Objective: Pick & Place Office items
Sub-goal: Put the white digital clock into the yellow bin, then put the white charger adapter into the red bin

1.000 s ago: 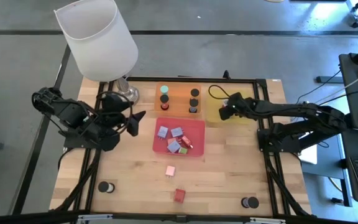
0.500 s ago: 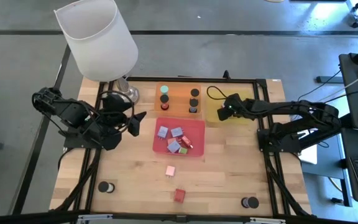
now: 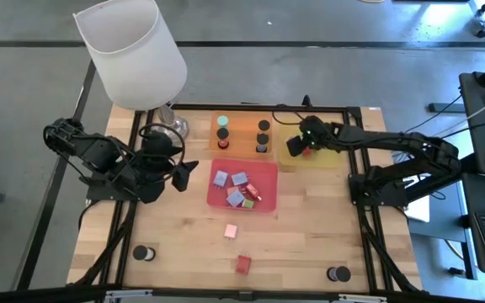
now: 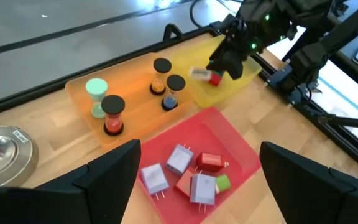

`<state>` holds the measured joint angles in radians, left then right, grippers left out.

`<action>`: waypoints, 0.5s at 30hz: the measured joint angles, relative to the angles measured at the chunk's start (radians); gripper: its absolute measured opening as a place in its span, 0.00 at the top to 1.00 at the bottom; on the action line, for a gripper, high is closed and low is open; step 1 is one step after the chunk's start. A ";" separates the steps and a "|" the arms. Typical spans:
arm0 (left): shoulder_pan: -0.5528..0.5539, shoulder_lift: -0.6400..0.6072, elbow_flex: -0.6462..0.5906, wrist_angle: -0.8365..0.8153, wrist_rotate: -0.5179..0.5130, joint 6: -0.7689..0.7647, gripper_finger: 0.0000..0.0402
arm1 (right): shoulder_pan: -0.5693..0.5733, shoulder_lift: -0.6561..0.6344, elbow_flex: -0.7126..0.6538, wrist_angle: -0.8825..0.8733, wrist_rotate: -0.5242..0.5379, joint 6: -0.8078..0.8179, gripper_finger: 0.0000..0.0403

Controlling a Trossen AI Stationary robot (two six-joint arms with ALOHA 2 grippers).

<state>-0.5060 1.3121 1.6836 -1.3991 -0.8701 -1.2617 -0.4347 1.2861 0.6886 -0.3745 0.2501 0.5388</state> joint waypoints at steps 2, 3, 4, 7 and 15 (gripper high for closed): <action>0.000 0.000 0.000 0.000 0.005 0.003 0.19 | 0.000 0.000 0.024 -0.016 0.000 0.000 0.39; 0.000 0.000 0.000 0.000 0.005 0.009 0.19 | 0.000 0.000 0.035 -0.028 0.000 0.000 0.36; -0.001 0.000 0.000 0.000 0.005 0.012 0.19 | 0.000 0.000 0.046 -0.044 0.000 0.000 0.34; -0.002 0.000 0.000 0.000 0.005 0.018 0.19 | 0.000 0.000 0.083 -0.085 -0.033 0.003 0.29; -0.003 0.008 -0.058 0.005 0.005 0.019 0.19 | 0.038 -0.002 0.207 -0.104 -0.417 0.023 0.29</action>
<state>-0.5087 1.3197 1.6253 -1.3945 -0.8648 -1.2428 -0.3966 1.2846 0.8961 -0.4789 -0.1667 0.5622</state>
